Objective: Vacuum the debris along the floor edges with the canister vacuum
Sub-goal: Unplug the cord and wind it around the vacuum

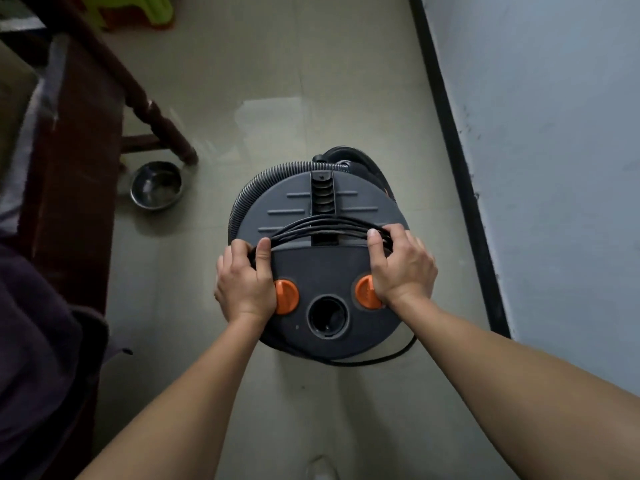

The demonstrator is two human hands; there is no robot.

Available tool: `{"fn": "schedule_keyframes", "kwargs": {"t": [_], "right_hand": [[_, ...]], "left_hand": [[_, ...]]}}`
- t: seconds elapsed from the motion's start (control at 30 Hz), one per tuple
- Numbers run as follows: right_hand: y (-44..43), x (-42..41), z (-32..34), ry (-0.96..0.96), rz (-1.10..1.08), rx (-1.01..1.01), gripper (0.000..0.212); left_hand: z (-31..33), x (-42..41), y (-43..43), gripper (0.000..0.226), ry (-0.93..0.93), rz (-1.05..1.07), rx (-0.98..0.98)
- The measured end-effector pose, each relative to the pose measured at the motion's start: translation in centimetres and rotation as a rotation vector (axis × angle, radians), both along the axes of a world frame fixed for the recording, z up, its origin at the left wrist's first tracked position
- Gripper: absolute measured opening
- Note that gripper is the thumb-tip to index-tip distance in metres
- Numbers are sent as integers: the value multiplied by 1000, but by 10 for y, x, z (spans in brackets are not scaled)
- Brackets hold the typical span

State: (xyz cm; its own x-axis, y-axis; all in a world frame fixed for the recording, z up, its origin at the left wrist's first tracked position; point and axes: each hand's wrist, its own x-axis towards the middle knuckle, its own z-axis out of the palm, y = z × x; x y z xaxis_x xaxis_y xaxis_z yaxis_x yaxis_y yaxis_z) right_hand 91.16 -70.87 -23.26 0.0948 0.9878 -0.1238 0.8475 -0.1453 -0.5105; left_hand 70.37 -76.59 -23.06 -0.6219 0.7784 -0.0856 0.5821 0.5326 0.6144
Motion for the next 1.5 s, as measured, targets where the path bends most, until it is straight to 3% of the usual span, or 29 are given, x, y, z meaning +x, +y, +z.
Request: {"fn": "schedule_keyframes", "kwargs": {"t": [0.9, 1.23, 1.5], "right_hand": [[585, -183, -1, -6, 316, 13, 55], [748, -302, 3, -30, 497, 34, 63], [856, -441, -2, -49, 813, -2, 44]], "left_hand": [[-1, -149, 515, 46, 23, 336, -40], [7, -236, 646, 66, -10, 509, -37], [3, -325, 720, 65, 7, 809, 5]]}}
